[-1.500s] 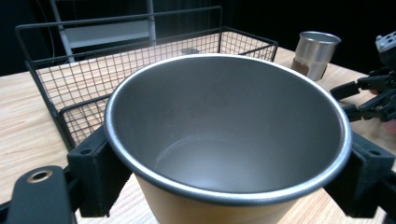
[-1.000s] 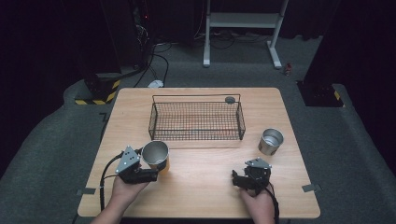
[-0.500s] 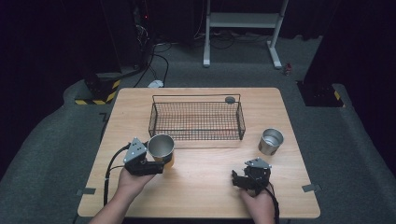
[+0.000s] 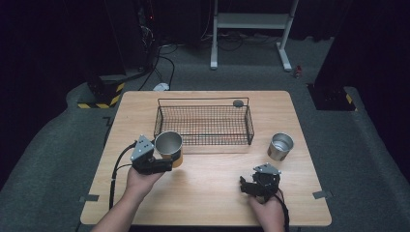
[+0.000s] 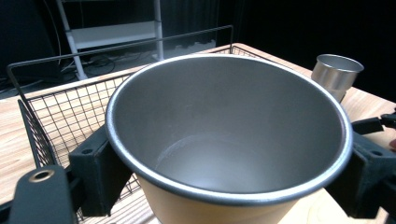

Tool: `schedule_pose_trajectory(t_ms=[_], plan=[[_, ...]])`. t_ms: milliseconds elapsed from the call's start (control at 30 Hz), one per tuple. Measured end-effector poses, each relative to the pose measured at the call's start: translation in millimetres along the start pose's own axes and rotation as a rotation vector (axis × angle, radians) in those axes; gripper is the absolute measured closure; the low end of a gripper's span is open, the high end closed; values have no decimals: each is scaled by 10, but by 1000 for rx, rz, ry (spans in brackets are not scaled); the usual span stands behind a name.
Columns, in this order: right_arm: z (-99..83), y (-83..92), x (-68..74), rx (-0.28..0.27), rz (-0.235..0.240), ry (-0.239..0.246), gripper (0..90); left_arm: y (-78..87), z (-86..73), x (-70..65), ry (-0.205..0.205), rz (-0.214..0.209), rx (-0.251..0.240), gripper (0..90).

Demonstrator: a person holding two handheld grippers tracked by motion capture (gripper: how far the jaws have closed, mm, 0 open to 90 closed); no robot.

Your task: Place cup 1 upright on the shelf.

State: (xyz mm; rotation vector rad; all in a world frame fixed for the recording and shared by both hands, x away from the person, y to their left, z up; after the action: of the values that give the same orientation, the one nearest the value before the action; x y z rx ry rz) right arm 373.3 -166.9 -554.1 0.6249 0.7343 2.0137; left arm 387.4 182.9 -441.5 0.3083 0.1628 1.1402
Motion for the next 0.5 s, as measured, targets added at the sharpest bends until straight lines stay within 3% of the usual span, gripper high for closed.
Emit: schedule_pose_trajectory(t_ms=[500], plan=[[0,0,0,0,0,0,92,-125,230,21,-12,39,-29,141]])
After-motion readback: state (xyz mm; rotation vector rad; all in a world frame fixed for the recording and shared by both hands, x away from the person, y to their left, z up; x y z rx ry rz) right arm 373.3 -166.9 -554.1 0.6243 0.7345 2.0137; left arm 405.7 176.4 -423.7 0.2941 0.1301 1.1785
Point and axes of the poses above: each handheld gripper's, and its own axes: y roughly backward along the jaws, z roughly out of its top, x roughly to its left, the point moved 4 cm from there along -y, roughly forward along the jaws, and after that the axes turned 13 degrees about z, right-handed, at the moved point
